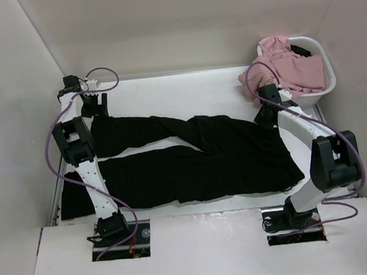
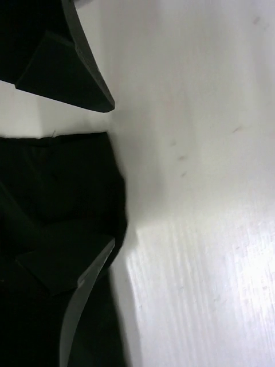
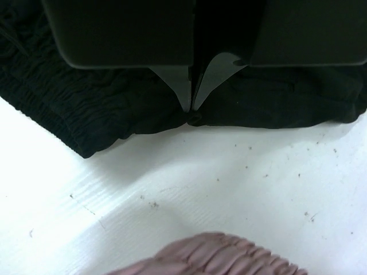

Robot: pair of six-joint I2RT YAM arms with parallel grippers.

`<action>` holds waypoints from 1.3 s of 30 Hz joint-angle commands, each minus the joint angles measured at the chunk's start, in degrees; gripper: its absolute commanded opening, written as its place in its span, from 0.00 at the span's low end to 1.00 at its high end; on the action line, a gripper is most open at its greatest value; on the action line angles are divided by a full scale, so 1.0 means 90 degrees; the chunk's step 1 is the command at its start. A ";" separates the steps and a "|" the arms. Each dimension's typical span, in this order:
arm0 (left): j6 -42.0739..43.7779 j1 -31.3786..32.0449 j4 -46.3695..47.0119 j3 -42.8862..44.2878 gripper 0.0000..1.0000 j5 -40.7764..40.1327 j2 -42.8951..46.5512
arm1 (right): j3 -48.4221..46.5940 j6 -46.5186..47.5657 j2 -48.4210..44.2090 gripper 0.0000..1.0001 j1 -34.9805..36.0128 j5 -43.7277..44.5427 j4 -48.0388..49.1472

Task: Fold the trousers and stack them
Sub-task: Fold the trousers

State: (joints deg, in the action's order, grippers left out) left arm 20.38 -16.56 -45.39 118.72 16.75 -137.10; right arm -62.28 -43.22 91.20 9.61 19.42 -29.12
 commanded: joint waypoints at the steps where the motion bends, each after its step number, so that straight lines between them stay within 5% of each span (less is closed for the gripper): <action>1: -0.0156 0.0135 -0.0024 0.0160 0.79 -0.0094 -0.0177 | 0.0133 0.0037 -0.0503 0.00 0.0070 0.0147 0.0101; 2: -0.0049 0.0164 -0.0141 0.0062 0.69 -0.0075 -0.0177 | 0.0152 0.0017 -0.0601 0.00 0.0070 0.0147 0.0111; 5: 0.0215 0.0213 -0.0163 -0.0415 0.08 -0.0123 0.0066 | 0.0221 0.0066 -0.0962 0.00 0.0022 0.0127 0.0267; 7: 0.0342 0.0146 0.0071 -0.0612 0.00 -0.0240 0.0388 | 0.0270 0.0095 -0.1225 0.00 -0.0066 0.0127 0.0394; 17: 0.0859 -0.0694 0.1723 -0.1206 0.00 -0.0339 0.3589 | 0.1352 -0.0041 -0.3558 0.00 -0.0554 0.0117 0.0775; 25: 0.2129 -0.1270 0.1897 -0.5304 0.04 -0.0250 0.5992 | 0.2867 -0.0695 -0.5542 0.00 -0.0877 -0.0058 0.0239; 27: 0.2528 -0.1427 0.2132 -0.6388 0.12 -0.0231 0.6510 | 0.3081 -0.0832 -0.5728 0.00 -0.0848 -0.0165 0.0170; 32: 0.3341 -0.1700 0.2387 -0.7829 0.72 -0.0221 0.6806 | 0.3190 -0.0940 -0.5359 0.00 -0.0595 -0.0312 0.0277; 39: 0.2581 -0.1974 0.1441 -0.6153 0.78 0.0501 0.6329 | 0.2955 -0.0774 -0.5114 0.00 -0.0408 -0.0156 0.0375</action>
State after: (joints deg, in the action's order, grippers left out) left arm 46.04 -34.11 -32.99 53.93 16.12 -79.40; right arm -33.52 -50.39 44.93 5.45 17.37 -27.88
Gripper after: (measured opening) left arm 0.775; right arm 0.005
